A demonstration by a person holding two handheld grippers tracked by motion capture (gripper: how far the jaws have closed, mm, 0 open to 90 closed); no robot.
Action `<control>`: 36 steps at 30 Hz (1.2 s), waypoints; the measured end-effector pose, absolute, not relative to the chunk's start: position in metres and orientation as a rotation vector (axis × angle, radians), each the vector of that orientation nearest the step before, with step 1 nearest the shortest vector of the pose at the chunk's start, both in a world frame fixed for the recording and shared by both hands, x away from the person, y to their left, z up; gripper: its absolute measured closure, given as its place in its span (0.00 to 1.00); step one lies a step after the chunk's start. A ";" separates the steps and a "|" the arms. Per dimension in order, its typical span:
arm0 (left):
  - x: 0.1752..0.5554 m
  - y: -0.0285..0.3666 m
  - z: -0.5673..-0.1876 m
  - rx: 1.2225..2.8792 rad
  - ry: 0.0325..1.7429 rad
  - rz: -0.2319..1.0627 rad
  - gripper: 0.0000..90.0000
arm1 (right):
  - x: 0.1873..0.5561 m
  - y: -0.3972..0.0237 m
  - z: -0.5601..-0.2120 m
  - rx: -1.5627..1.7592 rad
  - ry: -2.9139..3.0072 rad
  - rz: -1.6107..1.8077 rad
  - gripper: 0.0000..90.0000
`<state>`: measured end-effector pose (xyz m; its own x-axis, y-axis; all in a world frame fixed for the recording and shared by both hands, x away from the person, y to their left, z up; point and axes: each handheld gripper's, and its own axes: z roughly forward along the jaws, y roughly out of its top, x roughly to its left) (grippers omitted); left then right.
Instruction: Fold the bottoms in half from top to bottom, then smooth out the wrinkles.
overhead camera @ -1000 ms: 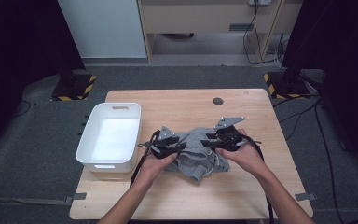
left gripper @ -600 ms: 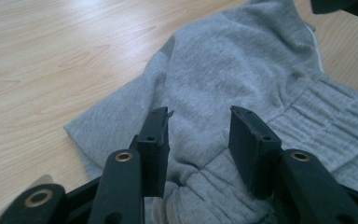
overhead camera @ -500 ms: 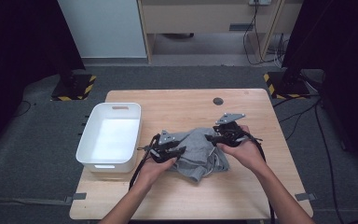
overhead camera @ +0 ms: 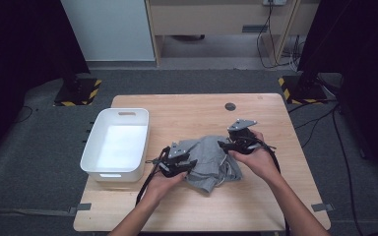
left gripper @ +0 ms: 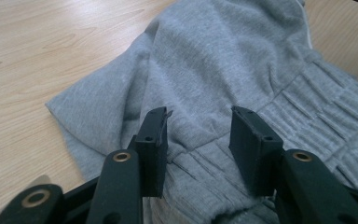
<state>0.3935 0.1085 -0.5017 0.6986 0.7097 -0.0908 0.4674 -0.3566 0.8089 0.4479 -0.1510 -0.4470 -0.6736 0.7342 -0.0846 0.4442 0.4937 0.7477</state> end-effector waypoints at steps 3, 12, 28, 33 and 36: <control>0.389 0.111 -0.501 2.026 0.895 0.345 0.62 | 0.449 -0.152 -0.447 0.987 2.342 0.997 0.44; 0.383 0.109 -0.504 2.039 0.882 0.351 0.61 | 0.453 -0.148 -0.450 0.994 2.342 0.951 0.47; 0.379 0.106 -0.513 2.073 0.871 0.368 0.62 | 0.454 -0.141 -0.475 1.007 2.455 0.823 0.55; 0.380 0.104 -0.515 2.072 0.873 0.374 0.62 | 0.453 -0.141 -0.477 0.997 2.469 0.801 0.70; 0.383 0.102 -0.517 2.070 0.881 0.372 0.62 | 0.453 -0.142 -0.479 0.993 2.470 0.789 0.74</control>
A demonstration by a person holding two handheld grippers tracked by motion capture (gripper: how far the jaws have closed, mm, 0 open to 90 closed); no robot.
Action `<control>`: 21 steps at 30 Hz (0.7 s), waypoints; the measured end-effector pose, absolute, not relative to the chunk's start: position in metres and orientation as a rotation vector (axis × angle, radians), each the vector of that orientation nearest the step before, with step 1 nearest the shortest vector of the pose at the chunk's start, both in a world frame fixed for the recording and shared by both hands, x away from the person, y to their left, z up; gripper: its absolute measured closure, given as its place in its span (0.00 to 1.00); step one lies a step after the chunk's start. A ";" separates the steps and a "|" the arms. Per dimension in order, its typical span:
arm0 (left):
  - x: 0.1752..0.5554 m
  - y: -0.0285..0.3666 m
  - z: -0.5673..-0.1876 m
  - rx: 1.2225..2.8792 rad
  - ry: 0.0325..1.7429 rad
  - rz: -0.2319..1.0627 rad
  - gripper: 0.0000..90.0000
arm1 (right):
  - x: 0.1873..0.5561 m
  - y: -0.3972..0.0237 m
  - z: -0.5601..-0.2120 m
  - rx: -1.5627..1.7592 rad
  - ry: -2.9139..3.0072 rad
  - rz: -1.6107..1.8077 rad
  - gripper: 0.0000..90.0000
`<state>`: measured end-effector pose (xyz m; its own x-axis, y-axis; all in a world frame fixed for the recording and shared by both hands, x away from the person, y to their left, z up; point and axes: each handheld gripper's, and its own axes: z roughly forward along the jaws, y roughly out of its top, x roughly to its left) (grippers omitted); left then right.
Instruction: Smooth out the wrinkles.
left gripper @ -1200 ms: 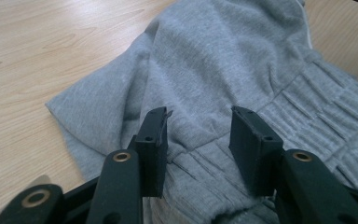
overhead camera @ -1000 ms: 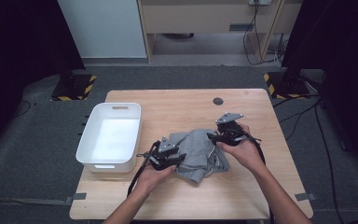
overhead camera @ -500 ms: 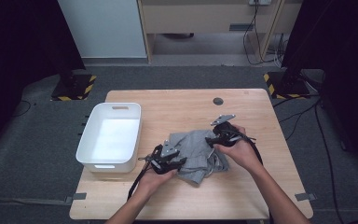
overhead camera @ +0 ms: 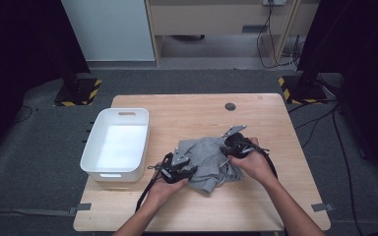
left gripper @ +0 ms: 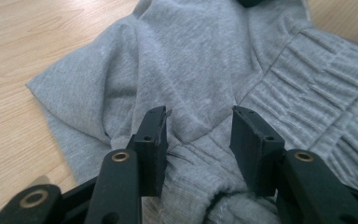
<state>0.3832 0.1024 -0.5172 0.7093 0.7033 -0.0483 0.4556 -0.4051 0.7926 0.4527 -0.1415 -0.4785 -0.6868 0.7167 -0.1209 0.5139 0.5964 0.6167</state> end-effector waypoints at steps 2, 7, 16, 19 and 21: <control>0.387 0.100 -0.519 2.071 0.885 0.374 0.62 | 0.454 -0.141 -0.480 0.989 2.465 0.771 0.74; 0.399 0.094 -0.522 2.062 0.917 0.360 0.62 | 0.460 -0.142 -0.480 1.000 2.448 0.751 0.74; 0.420 0.080 -0.523 2.051 0.949 0.374 0.62 | 0.478 -0.147 -0.475 1.036 2.391 0.721 0.74; 0.425 0.076 -0.522 2.056 0.950 0.380 0.62 | 0.482 -0.149 -0.473 1.049 2.382 0.721 0.73; 0.427 0.075 -0.522 2.048 0.959 0.378 0.62 | 0.484 -0.151 -0.471 1.057 2.366 0.735 0.70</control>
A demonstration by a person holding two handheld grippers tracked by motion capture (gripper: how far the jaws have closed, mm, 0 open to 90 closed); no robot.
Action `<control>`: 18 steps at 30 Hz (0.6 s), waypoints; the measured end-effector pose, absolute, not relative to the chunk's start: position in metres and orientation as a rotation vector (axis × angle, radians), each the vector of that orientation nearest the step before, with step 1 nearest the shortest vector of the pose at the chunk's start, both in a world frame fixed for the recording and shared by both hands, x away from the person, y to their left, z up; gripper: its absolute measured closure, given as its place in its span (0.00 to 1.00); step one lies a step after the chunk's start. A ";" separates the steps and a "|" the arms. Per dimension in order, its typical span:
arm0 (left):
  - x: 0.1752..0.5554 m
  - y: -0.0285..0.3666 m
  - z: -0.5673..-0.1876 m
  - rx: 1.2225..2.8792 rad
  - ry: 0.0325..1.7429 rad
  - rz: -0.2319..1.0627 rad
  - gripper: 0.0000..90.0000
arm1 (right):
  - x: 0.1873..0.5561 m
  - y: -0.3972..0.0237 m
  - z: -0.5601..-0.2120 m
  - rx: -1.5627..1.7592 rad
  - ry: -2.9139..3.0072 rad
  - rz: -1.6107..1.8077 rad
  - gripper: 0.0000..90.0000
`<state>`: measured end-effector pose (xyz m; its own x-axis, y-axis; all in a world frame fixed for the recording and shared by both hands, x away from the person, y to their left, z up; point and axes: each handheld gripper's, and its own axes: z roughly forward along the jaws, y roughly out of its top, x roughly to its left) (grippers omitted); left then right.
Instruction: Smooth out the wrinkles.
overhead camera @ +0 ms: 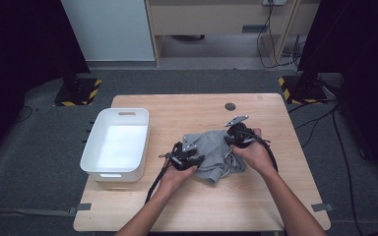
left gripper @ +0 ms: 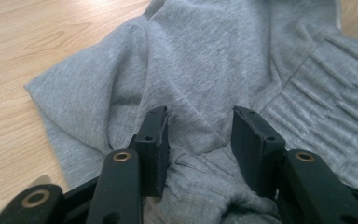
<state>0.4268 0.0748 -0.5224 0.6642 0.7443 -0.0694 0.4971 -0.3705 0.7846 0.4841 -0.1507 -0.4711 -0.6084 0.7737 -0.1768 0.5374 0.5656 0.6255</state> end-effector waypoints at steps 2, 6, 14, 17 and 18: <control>0.428 0.073 -0.523 2.048 0.959 0.382 0.62 | 0.485 -0.152 -0.469 1.062 2.357 0.739 0.70; 0.431 0.071 -0.524 2.032 0.978 0.380 0.62 | 0.485 -0.154 -0.466 1.051 2.365 0.733 0.69; 0.430 0.072 -0.521 2.029 0.962 0.393 0.61 | 0.489 -0.159 -0.456 1.079 2.333 0.747 0.66; 0.425 0.075 -0.515 2.019 0.950 0.395 0.61 | 0.487 -0.161 -0.451 1.082 2.326 0.768 0.66; 0.422 0.076 -0.513 2.019 0.941 0.396 0.61 | 0.487 -0.162 -0.451 1.080 2.324 0.773 0.65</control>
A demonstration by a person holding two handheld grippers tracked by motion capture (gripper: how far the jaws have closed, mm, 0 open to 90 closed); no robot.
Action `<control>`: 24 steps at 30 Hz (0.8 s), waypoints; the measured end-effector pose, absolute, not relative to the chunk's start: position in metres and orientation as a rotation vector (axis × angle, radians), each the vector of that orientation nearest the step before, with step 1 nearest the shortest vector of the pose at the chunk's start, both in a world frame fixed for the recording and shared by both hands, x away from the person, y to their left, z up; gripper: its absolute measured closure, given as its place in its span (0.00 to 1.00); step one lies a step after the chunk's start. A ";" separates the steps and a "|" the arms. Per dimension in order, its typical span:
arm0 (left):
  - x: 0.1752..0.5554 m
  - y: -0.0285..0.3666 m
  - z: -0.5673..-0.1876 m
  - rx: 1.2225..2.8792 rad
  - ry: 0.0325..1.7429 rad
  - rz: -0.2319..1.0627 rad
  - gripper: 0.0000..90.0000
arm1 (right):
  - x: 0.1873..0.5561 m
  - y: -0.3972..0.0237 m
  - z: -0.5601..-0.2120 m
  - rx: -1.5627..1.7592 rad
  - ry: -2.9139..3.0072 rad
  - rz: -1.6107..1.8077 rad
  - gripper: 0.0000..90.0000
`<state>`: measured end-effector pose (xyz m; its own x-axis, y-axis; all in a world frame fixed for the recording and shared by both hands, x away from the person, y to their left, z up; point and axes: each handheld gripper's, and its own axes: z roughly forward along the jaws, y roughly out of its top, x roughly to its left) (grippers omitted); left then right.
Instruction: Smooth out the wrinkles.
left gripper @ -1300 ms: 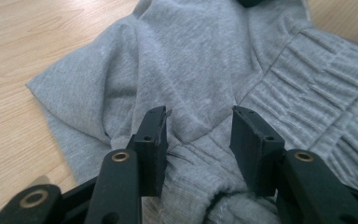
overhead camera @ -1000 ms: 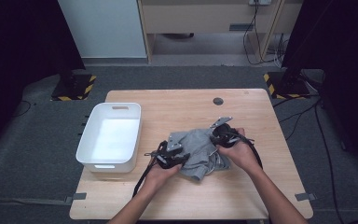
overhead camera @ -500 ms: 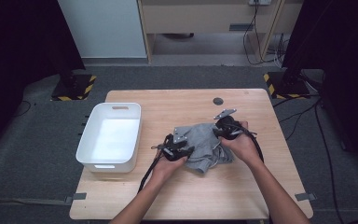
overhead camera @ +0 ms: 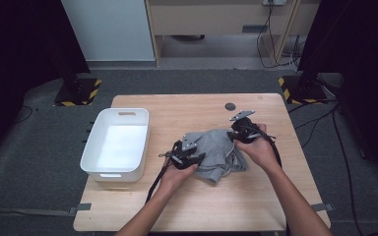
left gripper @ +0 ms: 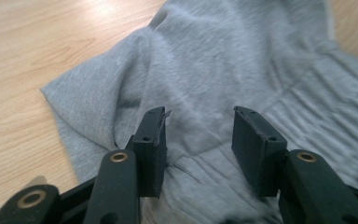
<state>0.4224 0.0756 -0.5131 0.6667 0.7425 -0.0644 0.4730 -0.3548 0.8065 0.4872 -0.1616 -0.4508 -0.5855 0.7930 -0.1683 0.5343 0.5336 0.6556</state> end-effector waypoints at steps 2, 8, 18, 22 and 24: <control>0.416 0.077 -0.510 2.030 0.913 0.415 0.60 | 0.485 -0.162 -0.449 1.088 2.318 0.787 0.64; 0.405 0.081 -0.515 2.021 0.899 0.407 0.60 | 0.479 -0.161 -0.456 1.099 2.347 0.806 0.52; 0.405 0.088 -0.499 1.985 0.892 0.413 0.59 | 0.466 -0.166 -0.475 1.076 2.432 0.773 0.84; 0.409 0.093 -0.485 1.962 0.894 0.448 0.59 | 0.464 -0.167 -0.477 1.073 2.434 0.786 0.86; 0.414 0.095 -0.479 1.960 0.893 0.465 0.59 | 0.463 -0.167 -0.476 1.075 2.424 0.799 0.82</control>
